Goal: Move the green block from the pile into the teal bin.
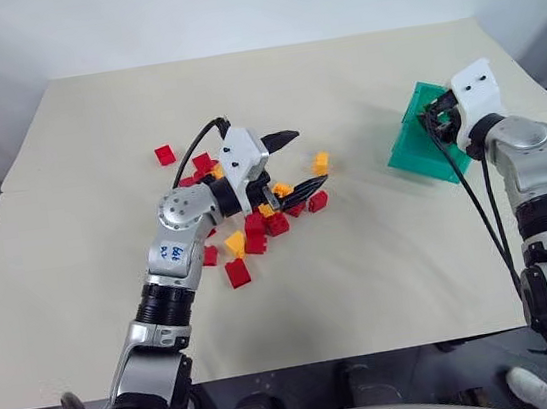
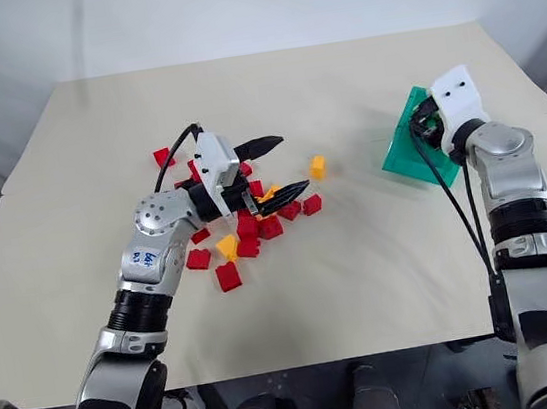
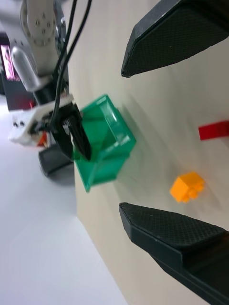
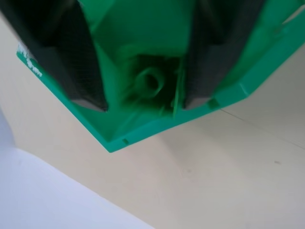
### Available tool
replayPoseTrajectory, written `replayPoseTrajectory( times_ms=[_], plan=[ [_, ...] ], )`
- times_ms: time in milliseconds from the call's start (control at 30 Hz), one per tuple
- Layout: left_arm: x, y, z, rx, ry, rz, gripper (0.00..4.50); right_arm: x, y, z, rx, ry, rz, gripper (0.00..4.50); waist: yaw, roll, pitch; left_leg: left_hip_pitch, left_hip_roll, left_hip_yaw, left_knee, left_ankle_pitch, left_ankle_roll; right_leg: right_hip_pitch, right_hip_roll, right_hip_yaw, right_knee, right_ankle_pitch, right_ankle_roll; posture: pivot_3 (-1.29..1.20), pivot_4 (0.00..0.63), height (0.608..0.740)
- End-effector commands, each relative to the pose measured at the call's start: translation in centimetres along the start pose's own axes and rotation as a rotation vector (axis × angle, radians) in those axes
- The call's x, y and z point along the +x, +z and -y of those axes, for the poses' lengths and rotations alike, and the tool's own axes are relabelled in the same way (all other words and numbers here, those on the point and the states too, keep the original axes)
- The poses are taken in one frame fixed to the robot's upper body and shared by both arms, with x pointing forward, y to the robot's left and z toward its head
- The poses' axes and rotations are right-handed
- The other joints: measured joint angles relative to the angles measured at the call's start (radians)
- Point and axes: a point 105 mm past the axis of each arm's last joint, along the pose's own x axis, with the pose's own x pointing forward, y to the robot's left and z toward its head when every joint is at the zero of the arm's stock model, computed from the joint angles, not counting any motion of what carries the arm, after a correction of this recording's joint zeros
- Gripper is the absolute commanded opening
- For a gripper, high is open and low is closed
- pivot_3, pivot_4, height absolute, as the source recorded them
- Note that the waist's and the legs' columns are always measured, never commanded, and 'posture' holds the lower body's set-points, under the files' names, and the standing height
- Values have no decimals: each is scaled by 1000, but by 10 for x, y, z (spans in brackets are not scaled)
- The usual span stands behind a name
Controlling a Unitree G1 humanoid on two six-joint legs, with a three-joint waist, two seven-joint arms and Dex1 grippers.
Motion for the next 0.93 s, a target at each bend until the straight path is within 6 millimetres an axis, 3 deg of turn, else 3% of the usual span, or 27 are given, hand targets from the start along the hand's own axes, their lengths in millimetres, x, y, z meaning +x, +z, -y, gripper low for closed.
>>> replayPoseTrajectory(
  times_ms=[33,100,167,300,400,467,533,633,733,933],
  plan=[
    [-1,12,-4,35,16,35,4500,-3,17,15,-27,-39,63,3760,1,0,0,0,0,0,0,0,0,0,0,0,0,0,0,0,150,740],
    [-3,12,-6,31,22,27,4500,-5,18,17,-30,-33,68,4407,1,0,0,-1,0,-1,0,0,0,0,0,-1,-1,0,0,0,150,740],
    [-8,13,-6,20,17,34,4500,-11,21,14,-38,6,93,4460,2,0,0,-1,0,-1,1,0,0,0,0,-1,-1,0,0,0,150,740],
    [-25,25,0,-22,-18,107,4500,-34,29,-14,-56,222,179,4460,3,0,0,-2,1,-2,1,0,0,0,1,-1,-2,0,0,0,150,740],
    [-56,15,-1,-31,-5,11,4500,-64,23,-37,-97,420,204,4460,3,0,0,-2,1,-3,1,0,-1,0,2,-2,-2,0,0,0,150,740],
    [-79,10,-3,-34,19,-49,4500,-83,22,-45,-78,533,218,4460,3,0,0,-2,1,-2,1,-1,-1,0,2,-1,-2,0,0,0,150,740],
    [-89,9,-4,-46,26,-78,4500,-92,22,-47,-65,586,221,4460,3,1,0,-1,1,-2,2,-1,-1,1,2,0,-2,0,0,0,150,740],
    [-146,-5,-8,-61,64,-202,4500,-119,4,-59,-62,780,166,4460,2,1,0,0,1,-2,4,0,-1,3,1,1,-2,1,1,0,150,740],
    [-186,-11,-6,-72,118,-288,4500,-126,-16,-56,-116,843,85,4460,-2,1,0,4,3,-2,2,-2,-3,4,2,1,-1,-1,-1,0,150,740],
    [-218,-9,7,-81,159,-336,4500,-124,-26,-53,-137,874,71,4460,3,1,1,5,2,-2,2,-2,-4,3,-3,1,0,-1,-2,0,150,740]
  ],
)
